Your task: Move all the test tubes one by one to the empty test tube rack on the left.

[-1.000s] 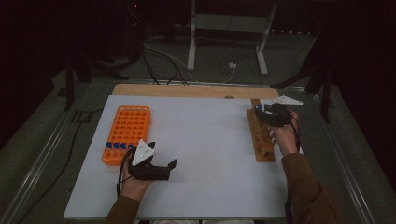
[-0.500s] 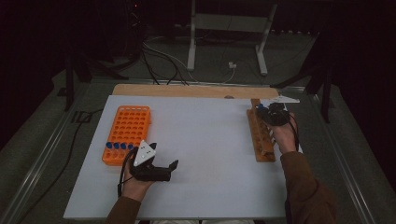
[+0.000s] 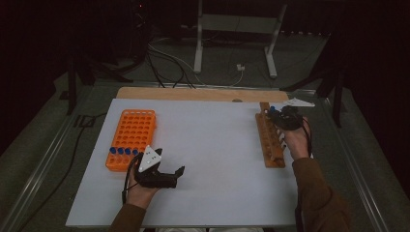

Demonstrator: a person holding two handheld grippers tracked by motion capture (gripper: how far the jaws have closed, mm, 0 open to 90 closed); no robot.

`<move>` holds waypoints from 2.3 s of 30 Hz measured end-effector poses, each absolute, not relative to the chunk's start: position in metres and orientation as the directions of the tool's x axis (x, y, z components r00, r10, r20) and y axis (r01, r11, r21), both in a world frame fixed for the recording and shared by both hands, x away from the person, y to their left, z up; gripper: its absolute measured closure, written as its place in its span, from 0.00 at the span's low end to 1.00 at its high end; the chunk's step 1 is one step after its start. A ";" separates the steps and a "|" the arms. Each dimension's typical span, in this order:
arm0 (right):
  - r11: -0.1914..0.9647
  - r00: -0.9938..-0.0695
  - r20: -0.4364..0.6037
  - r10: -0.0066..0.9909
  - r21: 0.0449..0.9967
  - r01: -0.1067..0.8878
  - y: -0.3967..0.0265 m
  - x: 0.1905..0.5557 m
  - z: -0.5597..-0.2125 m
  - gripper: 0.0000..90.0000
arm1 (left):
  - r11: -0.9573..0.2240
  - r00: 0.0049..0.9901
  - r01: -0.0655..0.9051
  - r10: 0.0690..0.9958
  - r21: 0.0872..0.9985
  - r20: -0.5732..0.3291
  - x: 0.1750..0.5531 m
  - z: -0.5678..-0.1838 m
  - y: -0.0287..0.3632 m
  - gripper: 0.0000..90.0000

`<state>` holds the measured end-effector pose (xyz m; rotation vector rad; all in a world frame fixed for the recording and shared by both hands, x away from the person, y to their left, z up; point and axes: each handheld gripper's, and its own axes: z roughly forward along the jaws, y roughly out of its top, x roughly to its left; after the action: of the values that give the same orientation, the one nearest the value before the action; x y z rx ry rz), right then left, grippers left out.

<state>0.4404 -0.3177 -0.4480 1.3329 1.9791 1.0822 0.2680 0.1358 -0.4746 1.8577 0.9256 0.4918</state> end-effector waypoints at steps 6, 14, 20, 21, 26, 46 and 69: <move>0.198 -0.392 0.012 0.920 0.848 0.491 -0.318 0.436 -0.439 0.85 | -0.242 0.631 0.386 0.773 0.890 -0.064 0.268 -0.475 0.136 0.01; 0.204 -0.403 -0.007 0.915 0.870 0.449 -0.320 0.429 -0.418 0.85 | -0.248 0.634 0.391 0.771 0.886 -0.064 0.268 -0.475 0.134 0.01; 0.211 -0.415 -0.023 0.909 0.885 0.414 -0.321 0.422 -0.401 0.85 | -0.252 0.635 0.395 0.770 0.883 -0.064 0.269 -0.475 0.133 0.01; 0.206 -0.418 -0.019 0.908 0.889 0.408 -0.321 0.421 -0.398 0.85 | -0.252 0.635 0.395 0.770 0.884 -0.064 0.269 -0.475 0.133 0.01; 0.201 -0.450 -0.002 0.893 0.896 0.395 -0.318 0.414 -0.390 0.85 | -0.255 0.636 0.389 0.770 0.886 -0.058 0.269 -0.473 0.131 0.01; 0.225 -0.615 0.079 0.784 0.888 0.401 -0.262 0.383 -0.396 0.85 | -0.222 0.635 0.356 0.770 0.908 -0.061 0.288 -0.460 0.099 0.01; 0.322 -0.730 0.089 0.677 0.857 0.403 -0.182 0.351 -0.414 0.85 | -0.260 0.632 0.358 0.774 0.897 -0.028 0.311 -0.459 0.049 0.19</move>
<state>0.3512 -0.1818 -0.4137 0.9723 2.3058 1.3668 0.3107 0.0488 -0.4595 1.8620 0.9037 0.5259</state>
